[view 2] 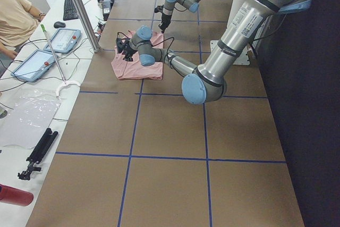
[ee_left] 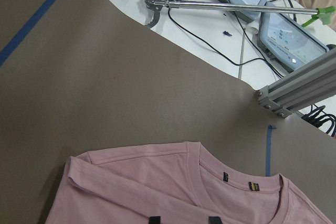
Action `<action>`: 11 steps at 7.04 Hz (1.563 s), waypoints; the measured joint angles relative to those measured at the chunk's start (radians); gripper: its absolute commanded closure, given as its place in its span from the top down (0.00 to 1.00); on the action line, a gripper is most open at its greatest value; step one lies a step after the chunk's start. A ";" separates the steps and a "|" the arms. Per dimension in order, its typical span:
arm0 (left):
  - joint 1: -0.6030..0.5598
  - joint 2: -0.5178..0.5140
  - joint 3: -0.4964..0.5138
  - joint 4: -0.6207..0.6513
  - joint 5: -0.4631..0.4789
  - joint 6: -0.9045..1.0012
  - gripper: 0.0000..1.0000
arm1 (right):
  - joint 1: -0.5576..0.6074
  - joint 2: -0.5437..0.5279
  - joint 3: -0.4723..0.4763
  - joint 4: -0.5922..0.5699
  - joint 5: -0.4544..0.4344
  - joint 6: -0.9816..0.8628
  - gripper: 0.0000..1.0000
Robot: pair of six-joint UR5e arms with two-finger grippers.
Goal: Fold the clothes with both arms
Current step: 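Grasp the shirt edge with the right gripper and drag it toward the robot, then lower the left gripper to the shirt corner nearest it while the right gripper withdraws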
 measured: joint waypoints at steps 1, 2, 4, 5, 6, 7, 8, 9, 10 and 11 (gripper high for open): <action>0.000 0.000 -0.003 0.000 0.000 -0.001 0.42 | 0.002 -0.014 0.029 -0.003 0.003 0.000 0.00; 0.000 0.000 -0.011 0.003 0.000 -0.001 0.42 | -0.007 -0.050 0.090 -0.013 0.006 0.000 0.00; 0.001 0.000 -0.023 0.005 -0.001 -0.002 0.42 | -0.087 -0.163 0.308 -0.101 0.008 0.006 0.00; 0.001 0.000 -0.027 0.005 -0.002 -0.002 0.42 | -0.156 -0.211 0.436 -0.175 0.008 0.047 0.00; 0.003 0.000 -0.033 0.005 -0.003 -0.002 0.42 | -0.247 -0.236 0.554 -0.273 0.003 0.131 0.00; 0.006 0.000 -0.043 0.006 -0.005 -0.003 0.42 | -0.365 -0.249 0.654 -0.389 -0.010 0.213 0.02; 0.013 0.001 -0.058 0.008 -0.019 -0.005 0.42 | -0.493 -0.259 0.720 -0.471 -0.040 0.268 0.97; 0.022 0.009 -0.089 0.018 -0.039 -0.007 0.42 | -0.621 -0.268 0.749 -0.513 -0.101 0.303 1.00; 0.028 0.034 -0.138 0.032 -0.062 -0.007 0.42 | -0.711 -0.274 0.756 -0.532 -0.179 0.345 1.00; 0.028 0.070 -0.200 0.044 -0.101 -0.007 0.42 | -0.722 -0.274 0.759 -0.539 -0.234 0.383 1.00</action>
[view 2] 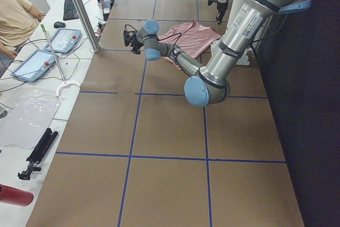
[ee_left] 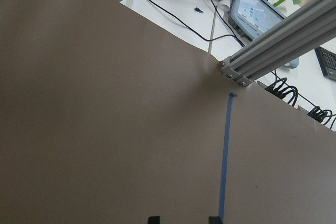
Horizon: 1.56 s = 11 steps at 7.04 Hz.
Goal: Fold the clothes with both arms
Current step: 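Lower the left gripper to the shirt corner nearest it while the right gripper withdraws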
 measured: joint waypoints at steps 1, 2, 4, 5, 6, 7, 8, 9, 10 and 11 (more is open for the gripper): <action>-0.002 0.042 -0.068 0.019 -0.043 -0.001 0.50 | 0.060 0.015 0.004 -0.001 -0.019 0.014 1.00; -0.002 0.101 -0.138 0.039 -0.069 -0.001 0.55 | 0.169 0.047 0.011 -0.002 -0.015 0.014 1.00; 0.001 0.180 -0.227 0.075 -0.084 0.000 0.74 | 0.371 0.089 0.019 -0.001 0.024 -0.018 1.00; 0.006 0.192 -0.276 0.173 -0.089 -0.006 0.74 | 0.442 0.105 0.014 0.001 0.032 -0.084 1.00; 0.022 0.193 -0.330 0.325 -0.113 -0.017 0.74 | 0.498 0.122 0.009 0.002 0.034 -0.143 1.00; 0.060 0.186 -0.357 0.450 -0.145 -0.024 0.74 | 0.561 0.137 0.000 0.001 0.044 -0.191 1.00; 0.105 0.177 -0.357 0.518 -0.160 -0.028 0.74 | 0.638 0.147 -0.021 0.004 0.093 -0.270 1.00; 0.153 0.168 -0.341 0.545 -0.160 -0.031 0.74 | 0.707 0.157 -0.049 0.010 0.174 -0.357 1.00; 0.211 0.158 -0.322 0.554 -0.136 -0.034 0.72 | 0.758 0.164 -0.066 0.019 0.233 -0.414 1.00; 0.265 0.149 -0.294 0.556 -0.095 -0.037 0.72 | 0.789 0.166 -0.079 0.033 0.279 -0.461 1.00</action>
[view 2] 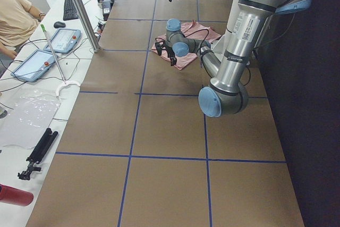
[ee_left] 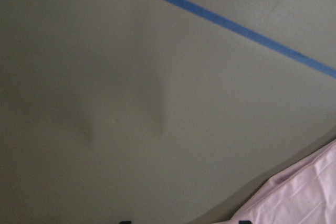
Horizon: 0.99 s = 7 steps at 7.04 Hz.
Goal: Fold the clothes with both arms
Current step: 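Lower the left gripper to the shirt corner nearest it while the right gripper withdraws, then grasp the shirt corner with the left gripper and rotate the shirt straight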
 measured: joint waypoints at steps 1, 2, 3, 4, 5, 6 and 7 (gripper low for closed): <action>0.024 -0.009 0.021 0.002 0.020 -0.002 0.72 | 0.011 0.000 -0.007 0.007 0.018 -0.020 1.00; 0.036 -0.024 0.044 0.002 0.027 -0.002 0.71 | 0.016 -0.001 -0.013 0.010 0.025 -0.030 1.00; 0.041 -0.042 0.074 0.001 0.030 0.000 0.71 | 0.017 -0.001 -0.023 0.011 0.027 -0.034 1.00; 0.044 -0.059 0.094 0.002 0.030 0.000 0.70 | 0.017 -0.001 -0.032 0.012 0.027 -0.035 1.00; 0.046 -0.064 0.098 0.008 0.031 -0.001 0.70 | 0.016 -0.001 -0.036 0.013 0.027 -0.035 1.00; 0.046 -0.063 0.094 0.019 0.031 -0.002 0.70 | 0.014 0.000 -0.039 0.013 0.028 -0.036 1.00; 0.049 -0.062 0.090 0.029 0.031 -0.003 0.70 | 0.011 0.000 -0.040 0.014 0.028 -0.035 1.00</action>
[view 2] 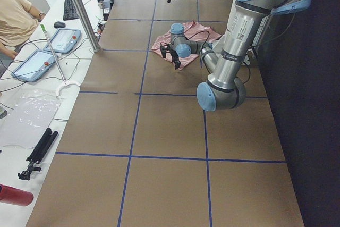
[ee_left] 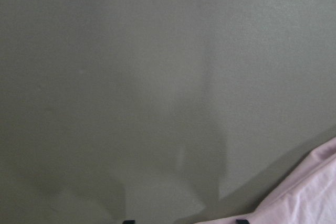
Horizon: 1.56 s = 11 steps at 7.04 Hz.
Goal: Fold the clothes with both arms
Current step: 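Grasp the shirt corner with the left gripper and rotate the shirt straight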
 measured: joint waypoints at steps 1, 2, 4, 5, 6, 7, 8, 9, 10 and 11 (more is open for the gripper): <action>0.003 0.001 -0.009 0.005 0.000 0.000 0.70 | -0.006 0.001 -0.001 0.001 0.000 0.000 1.00; 0.014 0.002 -0.021 0.006 0.000 -0.001 0.69 | -0.013 0.001 -0.002 0.001 -0.001 0.000 1.00; 0.040 0.009 -0.043 0.008 0.002 -0.002 0.69 | -0.017 0.001 -0.004 0.017 0.001 0.000 1.00; 0.051 0.017 -0.047 0.008 0.003 -0.002 0.69 | -0.018 -0.001 -0.010 0.046 0.003 0.001 1.00; 0.059 0.025 -0.048 0.008 0.003 -0.001 0.69 | -0.018 -0.002 -0.015 0.062 0.005 0.001 1.00; 0.064 0.028 -0.045 0.008 0.004 -0.001 0.68 | -0.018 -0.003 -0.016 0.068 0.006 0.001 1.00; 0.069 0.028 -0.039 0.007 0.004 0.000 0.56 | -0.018 -0.003 -0.016 0.070 0.009 0.001 1.00; 0.074 0.027 -0.035 0.007 0.004 0.001 0.38 | -0.018 -0.004 -0.016 0.070 0.015 0.001 1.00; 0.076 0.026 -0.033 0.006 0.005 0.001 0.00 | -0.017 -0.004 -0.015 0.071 0.023 0.001 1.00; 0.075 0.025 -0.032 0.006 0.005 0.002 0.00 | -0.017 -0.006 -0.015 0.071 0.032 0.001 1.00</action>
